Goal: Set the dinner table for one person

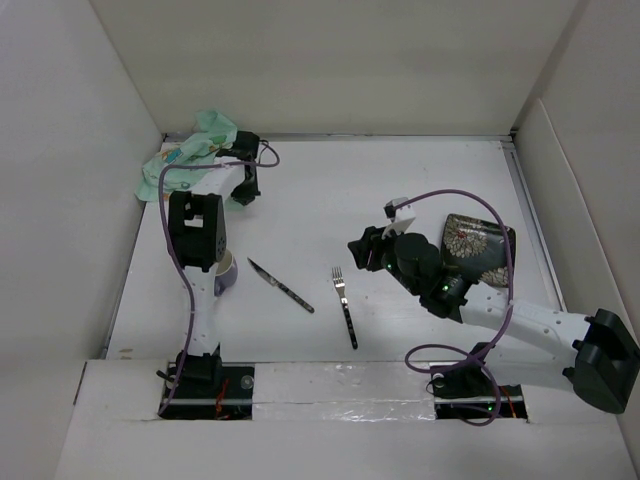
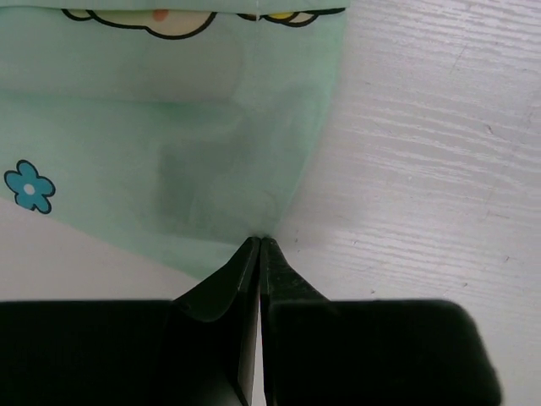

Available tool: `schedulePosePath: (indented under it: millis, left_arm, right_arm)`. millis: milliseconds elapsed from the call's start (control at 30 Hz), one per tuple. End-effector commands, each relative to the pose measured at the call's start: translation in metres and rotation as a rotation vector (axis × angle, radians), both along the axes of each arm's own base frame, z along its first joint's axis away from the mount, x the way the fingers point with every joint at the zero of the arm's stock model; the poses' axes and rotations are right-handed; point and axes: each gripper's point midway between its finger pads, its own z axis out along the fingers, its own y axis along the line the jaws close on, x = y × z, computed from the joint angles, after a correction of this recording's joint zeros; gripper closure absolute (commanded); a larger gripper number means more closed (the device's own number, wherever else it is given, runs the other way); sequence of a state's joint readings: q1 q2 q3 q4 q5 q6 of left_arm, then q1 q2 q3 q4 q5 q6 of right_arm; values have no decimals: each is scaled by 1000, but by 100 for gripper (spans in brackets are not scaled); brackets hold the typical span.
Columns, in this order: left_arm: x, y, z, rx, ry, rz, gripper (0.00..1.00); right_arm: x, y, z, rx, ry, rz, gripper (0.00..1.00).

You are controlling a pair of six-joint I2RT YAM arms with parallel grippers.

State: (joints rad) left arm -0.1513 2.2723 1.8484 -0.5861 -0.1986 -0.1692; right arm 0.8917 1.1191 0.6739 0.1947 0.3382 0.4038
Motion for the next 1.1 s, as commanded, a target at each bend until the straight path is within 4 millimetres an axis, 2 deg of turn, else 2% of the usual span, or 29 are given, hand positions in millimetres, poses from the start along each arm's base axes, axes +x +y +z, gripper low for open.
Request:
schedulePosePath:
  millis: [0, 67, 133, 167, 200, 233, 267, 300, 333, 367, 433, 467, 500, 533, 600, 633, 667, 700, 733, 767, 800, 833, 867, 900, 933, 967, 1000, 1033, 1067]
  left_arm:
    - [0, -12, 4, -22, 9, -24, 100]
    - [14, -42, 27, -99, -70, -78, 100]
    - [21, -86, 52, -204, -129, -146, 100]
    - [32, -102, 73, -231, -183, -169, 100]
    - [32, -124, 82, -285, -197, -212, 100]
    - [28, -157, 93, -335, -212, -276, 100]
    - [32, -179, 110, -369, -260, -310, 100]
    - [29, -196, 114, -394, -267, -340, 100]
    - [19, -230, 120, -442, -268, -407, 100]
    - [19, -249, 131, -483, -298, -434, 100]
    - [11, -283, 132, -569, -289, -490, 100]
    - [11, -303, 141, -616, -323, -524, 100]
    - [13, -310, 142, -651, -329, -522, 100]
    - [11, -322, 132, -683, -307, -537, 95]
    - [15, -333, 131, -743, -306, -526, 77]
    - [10, -342, 127, -796, -278, -549, 57]
    - [7, -352, 127, -829, -289, -564, 51]
    - [3, -358, 137, -851, -303, -579, 46]
    - [7, -355, 140, -835, -329, -566, 41]
    - [10, -352, 144, -813, -355, -558, 41]
    - [13, -347, 149, -785, -380, -546, 41]
    - [20, -334, 164, -716, -440, -516, 40]
    - [22, -325, 163, -671, -451, -495, 40]
    - [29, -309, 167, -625, -476, -456, 41]
    - [37, -284, 183, -563, -532, -394, 41]
    - [37, -269, 168, -523, -517, -365, 41]
    - [39, -254, 181, -503, -554, -332, 41]
    - [50, -225, 179, -449, -575, -252, 40]
    - [51, -211, 167, -431, -560, -220, 40]
  right_arm:
    - [4, 1, 27, 60, -65, -25, 49]
    - [5, 2, 27, 59, -65, -22, 49]
    - [7, 3, 23, 50, -58, -27, 49]
    - [8, 4, 23, 48, -57, -31, 49]
    - [9, 4, 20, 38, -53, -31, 49]
    - [10, 4, 20, 35, -52, -35, 49]
    - [10, 3, 19, 27, -49, -41, 49]
    - [11, 2, 19, 25, -51, -46, 49]
    - [13, -2, 19, 22, -56, -70, 49]
    - [14, -4, 20, 20, -59, -85, 50]
    - [16, -8, 23, 17, -66, -107, 49]
    - [16, -10, 23, 10, -65, -112, 49]
    - [17, -11, 23, 5, -67, -118, 49]
    - [18, -11, 26, 8, -68, -121, 49]
    - [18, -9, 26, 3, -65, -120, 49]
    - [19, -9, 26, 2, -62, -121, 48]
    - [20, -9, 23, -5, -56, -126, 45]
    - [21, -9, 21, -7, -51, -133, 44]
    - [23, -9, 19, -16, -49, -141, 43]
    - [25, -7, 18, -24, -43, -144, 47]
    - [27, -5, 10, -34, -20, -152, 59]
    - [28, -7, 5, -49, -5, -170, 72]
    - [31, -5, 5, -49, 0, -180, 93]
    - [35, -6, -4, -59, 20, -196, 100]
    - [40, -10, -9, -65, 31, -213, 100]
    - [44, -11, -13, -70, 38, -225, 100]
    - [47, -13, -17, -66, 54, -239, 100]
    - [56, -19, -27, -79, 73, -267, 100]
    - [61, -22, -31, -82, 86, -279, 100]
